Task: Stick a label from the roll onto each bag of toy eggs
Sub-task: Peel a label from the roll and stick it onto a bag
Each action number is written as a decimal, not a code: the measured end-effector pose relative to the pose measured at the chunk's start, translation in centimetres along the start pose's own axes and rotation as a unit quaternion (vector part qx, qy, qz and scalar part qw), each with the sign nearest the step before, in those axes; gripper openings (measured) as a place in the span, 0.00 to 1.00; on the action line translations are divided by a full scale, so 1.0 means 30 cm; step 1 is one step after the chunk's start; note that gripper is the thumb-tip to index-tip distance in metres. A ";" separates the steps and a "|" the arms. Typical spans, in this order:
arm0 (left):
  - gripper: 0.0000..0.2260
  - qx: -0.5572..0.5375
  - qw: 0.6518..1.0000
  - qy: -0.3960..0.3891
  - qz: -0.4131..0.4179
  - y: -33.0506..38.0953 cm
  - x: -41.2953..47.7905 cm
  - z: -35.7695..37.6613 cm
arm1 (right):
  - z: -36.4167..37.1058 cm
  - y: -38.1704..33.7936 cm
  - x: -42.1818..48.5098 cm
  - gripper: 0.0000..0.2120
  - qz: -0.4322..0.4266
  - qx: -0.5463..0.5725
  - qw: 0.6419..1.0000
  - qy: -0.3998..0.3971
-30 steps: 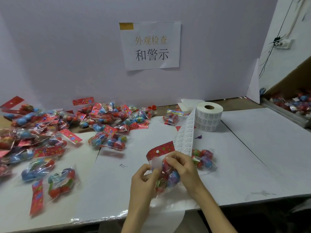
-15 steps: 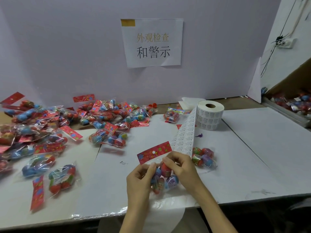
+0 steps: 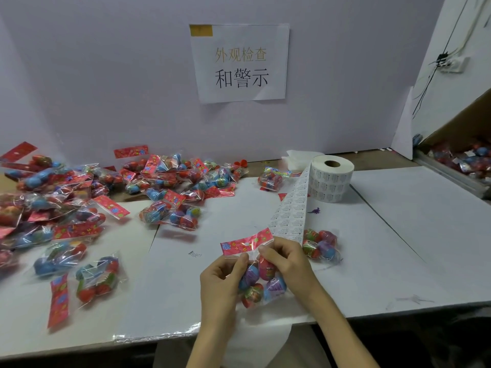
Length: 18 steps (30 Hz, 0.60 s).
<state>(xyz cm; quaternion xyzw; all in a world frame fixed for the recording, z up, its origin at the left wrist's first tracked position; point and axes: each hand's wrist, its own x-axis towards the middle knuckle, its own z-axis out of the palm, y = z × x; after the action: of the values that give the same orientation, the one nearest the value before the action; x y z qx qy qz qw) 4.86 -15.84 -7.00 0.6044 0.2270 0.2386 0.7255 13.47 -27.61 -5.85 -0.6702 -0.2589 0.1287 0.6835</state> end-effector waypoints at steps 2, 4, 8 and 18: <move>0.08 -0.001 1.000 -0.005 0.000 -0.002 0.001 -0.002 | 0.000 0.003 0.000 0.11 0.007 0.014 1.000 -0.003; 0.09 -0.003 1.000 -0.010 -0.002 -0.003 0.002 -0.004 | 0.000 0.001 0.000 0.12 0.012 0.018 1.000 -0.003; 0.10 0.005 1.000 0.003 0.014 -0.009 0.003 0.003 | 0.001 0.003 0.003 0.15 0.011 0.009 1.000 0.004; 0.14 0.021 0.999 -0.009 0.040 -0.003 0.000 0.006 | 0.004 0.000 0.001 0.11 -0.005 -0.013 0.997 0.078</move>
<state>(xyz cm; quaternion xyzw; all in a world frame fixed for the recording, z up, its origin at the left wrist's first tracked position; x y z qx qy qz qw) 4.98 -16.00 -7.05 0.6301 0.2008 0.2572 0.7047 13.44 -27.50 -5.84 -0.6856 -0.2099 0.0688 0.6937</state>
